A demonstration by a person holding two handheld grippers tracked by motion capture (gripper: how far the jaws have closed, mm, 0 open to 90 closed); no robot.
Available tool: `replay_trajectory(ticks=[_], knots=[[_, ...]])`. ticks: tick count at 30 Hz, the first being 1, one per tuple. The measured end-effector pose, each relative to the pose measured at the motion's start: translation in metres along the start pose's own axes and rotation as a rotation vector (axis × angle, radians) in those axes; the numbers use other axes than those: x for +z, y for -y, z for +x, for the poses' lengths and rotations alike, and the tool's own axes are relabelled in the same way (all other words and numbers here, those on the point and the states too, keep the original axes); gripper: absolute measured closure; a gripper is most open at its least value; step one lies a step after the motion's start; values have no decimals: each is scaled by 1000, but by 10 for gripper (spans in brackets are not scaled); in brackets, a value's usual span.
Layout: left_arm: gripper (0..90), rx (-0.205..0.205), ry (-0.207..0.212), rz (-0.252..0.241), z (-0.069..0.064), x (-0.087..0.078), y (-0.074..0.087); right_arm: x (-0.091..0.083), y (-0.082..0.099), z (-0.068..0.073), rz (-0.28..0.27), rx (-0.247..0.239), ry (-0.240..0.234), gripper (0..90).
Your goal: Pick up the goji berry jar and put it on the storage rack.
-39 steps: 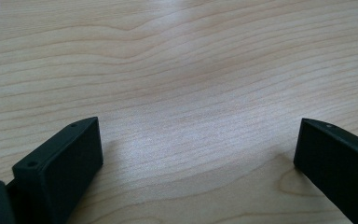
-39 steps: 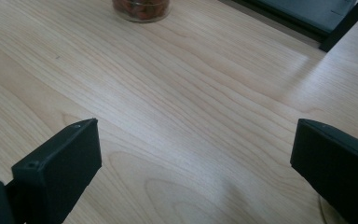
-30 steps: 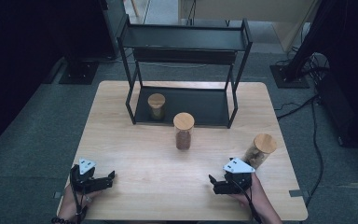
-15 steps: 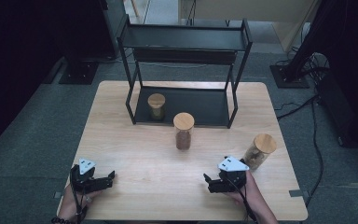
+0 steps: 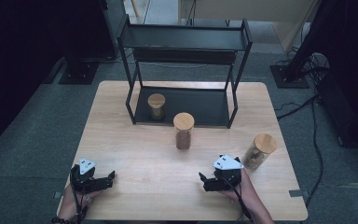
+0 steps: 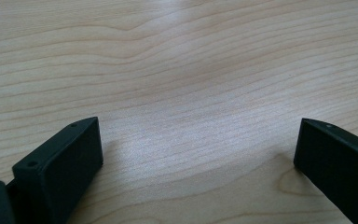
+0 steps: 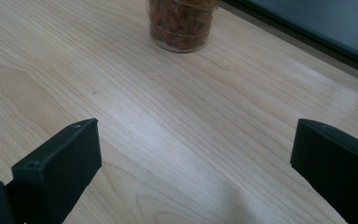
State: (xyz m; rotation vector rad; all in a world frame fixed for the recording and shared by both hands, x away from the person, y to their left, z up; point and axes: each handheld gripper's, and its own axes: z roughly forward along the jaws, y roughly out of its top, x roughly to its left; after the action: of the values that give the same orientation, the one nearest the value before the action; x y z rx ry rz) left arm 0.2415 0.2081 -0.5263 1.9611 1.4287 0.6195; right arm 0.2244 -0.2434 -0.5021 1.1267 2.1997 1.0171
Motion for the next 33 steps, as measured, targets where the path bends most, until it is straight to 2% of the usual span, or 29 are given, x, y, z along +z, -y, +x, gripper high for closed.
replay_trajectory(ticks=[11,33], knots=[[13,2,0,1,0,0,0,7,-5,5,3,-9,-20,16],[12,3,-1,1,-1,0,0,19,-16,11,0,-18,-25,16]])
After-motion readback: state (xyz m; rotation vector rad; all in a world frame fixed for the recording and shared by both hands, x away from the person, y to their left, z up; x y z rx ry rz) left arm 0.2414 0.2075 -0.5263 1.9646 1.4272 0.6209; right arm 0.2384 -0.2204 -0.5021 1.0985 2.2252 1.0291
